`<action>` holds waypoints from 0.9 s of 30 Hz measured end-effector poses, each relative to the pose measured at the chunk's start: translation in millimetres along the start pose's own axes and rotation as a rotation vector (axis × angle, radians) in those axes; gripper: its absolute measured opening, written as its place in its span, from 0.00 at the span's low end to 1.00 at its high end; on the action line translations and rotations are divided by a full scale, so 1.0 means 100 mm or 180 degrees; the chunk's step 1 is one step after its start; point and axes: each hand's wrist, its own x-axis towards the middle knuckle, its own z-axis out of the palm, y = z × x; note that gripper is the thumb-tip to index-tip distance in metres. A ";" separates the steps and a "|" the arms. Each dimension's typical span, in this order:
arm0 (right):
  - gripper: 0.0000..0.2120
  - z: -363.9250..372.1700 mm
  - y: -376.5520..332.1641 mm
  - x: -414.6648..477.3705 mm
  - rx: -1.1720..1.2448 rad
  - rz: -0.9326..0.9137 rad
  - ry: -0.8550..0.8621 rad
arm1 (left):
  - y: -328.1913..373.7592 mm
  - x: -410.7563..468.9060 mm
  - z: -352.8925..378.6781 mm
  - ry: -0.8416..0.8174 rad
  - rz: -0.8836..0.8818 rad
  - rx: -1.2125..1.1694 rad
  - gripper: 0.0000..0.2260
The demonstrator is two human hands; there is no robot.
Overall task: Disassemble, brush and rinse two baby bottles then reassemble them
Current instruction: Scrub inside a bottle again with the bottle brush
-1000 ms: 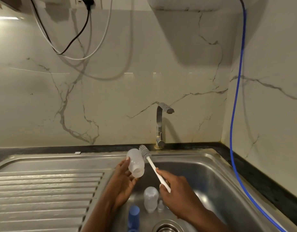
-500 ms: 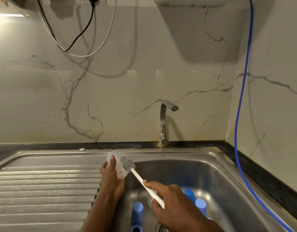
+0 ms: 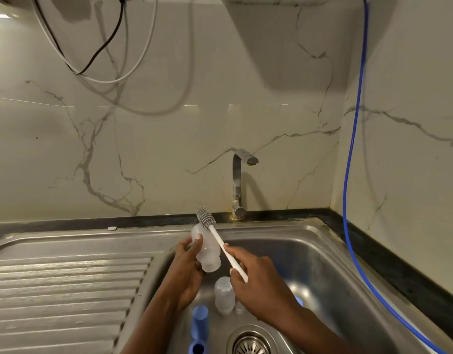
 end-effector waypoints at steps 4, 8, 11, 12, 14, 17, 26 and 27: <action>0.24 -0.04 -0.03 -0.08 -0.0046 -0.0072 -0.0301 | 0.10 0.07 -0.21 0.0447 0.0252 -0.0319 0.14; 0.24 0.02 -0.10 -0.21 -0.0070 -0.0036 -0.0624 | 0.22 0.08 -0.36 0.0765 0.0419 -0.0530 0.16; 0.24 0.11 -0.09 -0.22 -0.0119 0.0005 -0.0578 | 0.21 0.07 -0.34 0.0720 0.0473 -0.0578 0.09; 0.25 0.14 -0.07 -0.21 -0.0096 -0.0008 -0.0539 | 0.19 0.06 -0.31 0.0717 0.0473 -0.0540 0.09; 0.26 0.19 -0.06 -0.18 -0.0067 -0.0039 -0.0480 | 0.17 0.06 -0.25 0.0815 0.0459 -0.0509 0.18; 0.26 0.24 -0.06 -0.13 -0.0150 -0.0038 -0.0335 | 0.13 0.05 -0.18 0.0663 0.0512 -0.0469 0.21; 0.23 -0.03 -0.04 -0.01 0.0024 0.0241 0.0007 | 0.02 -0.06 0.01 -0.0040 -0.0113 0.0086 0.27; 0.23 -0.04 -0.04 -0.01 0.0039 0.0254 -0.0008 | 0.02 -0.05 0.00 -0.0052 -0.0138 0.0138 0.28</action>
